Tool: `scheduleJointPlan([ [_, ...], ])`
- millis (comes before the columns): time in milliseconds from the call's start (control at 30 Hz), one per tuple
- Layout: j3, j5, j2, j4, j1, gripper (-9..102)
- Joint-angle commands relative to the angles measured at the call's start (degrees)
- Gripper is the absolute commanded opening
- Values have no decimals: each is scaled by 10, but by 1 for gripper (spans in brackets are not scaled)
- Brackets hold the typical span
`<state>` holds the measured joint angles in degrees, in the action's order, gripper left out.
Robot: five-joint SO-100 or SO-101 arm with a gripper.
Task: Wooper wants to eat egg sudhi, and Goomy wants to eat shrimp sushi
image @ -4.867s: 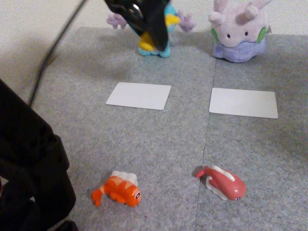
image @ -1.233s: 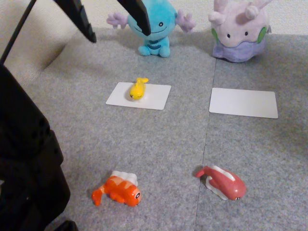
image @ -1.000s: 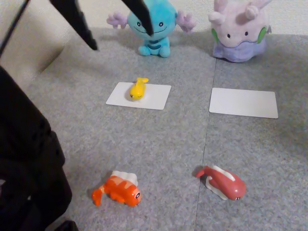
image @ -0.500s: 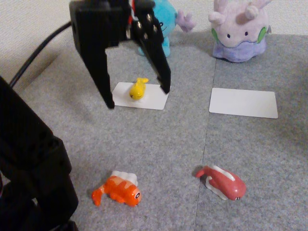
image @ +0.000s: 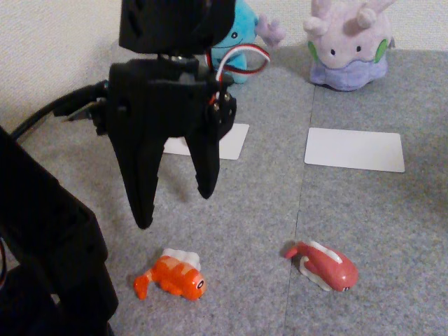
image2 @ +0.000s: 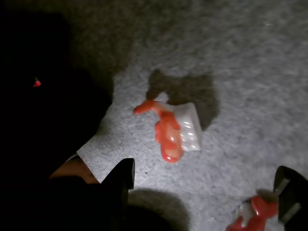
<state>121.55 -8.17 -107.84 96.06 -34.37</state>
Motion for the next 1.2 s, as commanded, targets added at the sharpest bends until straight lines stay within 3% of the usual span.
scheduleJointPlan([
  [0,1,-31,-16,13,-2,34],
  [300,4,-116,-15,12,-83,34],
  [667,57,-133,-16,9,-84,34],
  [1167,151,-137,-15,-163,-112,34],
])
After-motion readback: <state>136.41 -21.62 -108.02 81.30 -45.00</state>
